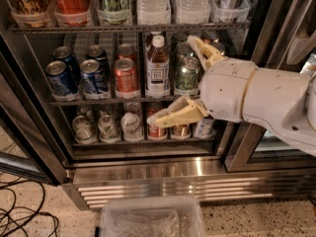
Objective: Pick water bottle from top shelf of fridge
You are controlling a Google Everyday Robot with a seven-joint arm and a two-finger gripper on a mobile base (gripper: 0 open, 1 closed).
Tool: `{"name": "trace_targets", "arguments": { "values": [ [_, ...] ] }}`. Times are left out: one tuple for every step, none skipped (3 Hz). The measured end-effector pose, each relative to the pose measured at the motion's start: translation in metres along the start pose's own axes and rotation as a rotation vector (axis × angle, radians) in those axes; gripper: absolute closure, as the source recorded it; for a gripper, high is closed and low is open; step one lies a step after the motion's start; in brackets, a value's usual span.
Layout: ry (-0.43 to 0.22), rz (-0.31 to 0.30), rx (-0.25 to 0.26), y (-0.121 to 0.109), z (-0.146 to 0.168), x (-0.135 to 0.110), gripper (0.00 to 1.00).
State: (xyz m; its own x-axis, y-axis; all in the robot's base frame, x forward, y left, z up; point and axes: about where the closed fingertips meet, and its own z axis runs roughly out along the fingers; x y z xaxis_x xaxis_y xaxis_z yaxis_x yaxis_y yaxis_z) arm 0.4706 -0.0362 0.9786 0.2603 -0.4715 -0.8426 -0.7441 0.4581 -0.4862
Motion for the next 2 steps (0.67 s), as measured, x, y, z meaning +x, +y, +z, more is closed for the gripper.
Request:
{"name": "trace_targets", "arguments": {
  "values": [
    [-0.104,0.106,0.104,-0.013,0.004,-0.045,0.0],
    [-0.138,0.197,0.189,-0.029,0.004,-0.08,0.0]
  ]
}}
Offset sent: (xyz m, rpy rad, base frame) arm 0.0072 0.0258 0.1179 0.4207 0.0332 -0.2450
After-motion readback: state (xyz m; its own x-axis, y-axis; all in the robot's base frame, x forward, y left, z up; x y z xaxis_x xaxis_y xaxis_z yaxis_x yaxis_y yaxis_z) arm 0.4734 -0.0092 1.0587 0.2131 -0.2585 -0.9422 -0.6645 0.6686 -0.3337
